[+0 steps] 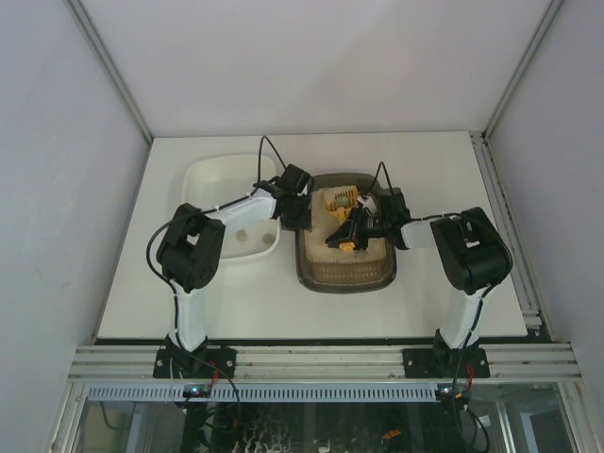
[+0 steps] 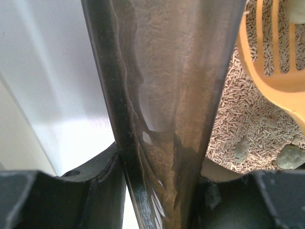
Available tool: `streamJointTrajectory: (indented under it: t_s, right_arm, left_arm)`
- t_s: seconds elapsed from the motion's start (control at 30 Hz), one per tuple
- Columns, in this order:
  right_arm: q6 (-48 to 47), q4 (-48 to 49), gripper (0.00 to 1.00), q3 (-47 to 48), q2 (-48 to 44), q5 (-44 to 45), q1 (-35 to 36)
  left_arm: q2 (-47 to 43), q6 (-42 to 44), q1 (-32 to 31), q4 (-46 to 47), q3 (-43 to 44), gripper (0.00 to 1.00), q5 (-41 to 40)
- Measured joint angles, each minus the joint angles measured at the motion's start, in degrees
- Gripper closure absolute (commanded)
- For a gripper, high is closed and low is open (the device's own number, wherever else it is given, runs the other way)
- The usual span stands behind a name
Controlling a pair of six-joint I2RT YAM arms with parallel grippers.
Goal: Clean the litter box
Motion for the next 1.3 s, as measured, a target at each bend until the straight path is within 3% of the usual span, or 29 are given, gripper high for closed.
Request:
streamJointTrajectory:
  t_s: [0.17,0.4,0.47,0.77,0.83,1.07,1.3]
  right_arm:
    - [-0.42,0.2,1.0,-4.13,-1.97,0.09,0.39]
    - [-0.22,1.49,1.0,-8.39,-8.57,0.48,1.53]
    - [0.09,2.69,1.0,-9.6,-10.08,0.52,1.57]
    - [0.28,3.41,1.0,-13.81,-14.95,1.07,1.64]
    - [0.28,3.37,1.0,-14.56,-16.15,1.07,1.64]
    - [-0.24,3.13,1.0,-16.65,-18.64,1.9,2.8]
    - [-3.17,2.93,1.0,-18.71,-22.4,5.4,6.45]
  left_arm:
    - [0.15,0.42,0.22,-0.33,0.04,0.57,0.72]
    - [0.31,1.57,1.2,-0.66,0.31,0.17,4.37]
    - [0.31,1.68,1.2,-0.74,0.33,0.13,5.14]
    - [0.33,1.88,1.27,-1.95,1.73,0.07,6.47]
    - [0.28,2.03,1.29,-2.19,1.75,0.0,6.86]
    - [-1.97,4.76,1.36,-6.36,4.13,0.0,7.3]
    - [-9.94,9.62,1.73,-9.6,4.81,0.0,7.61]
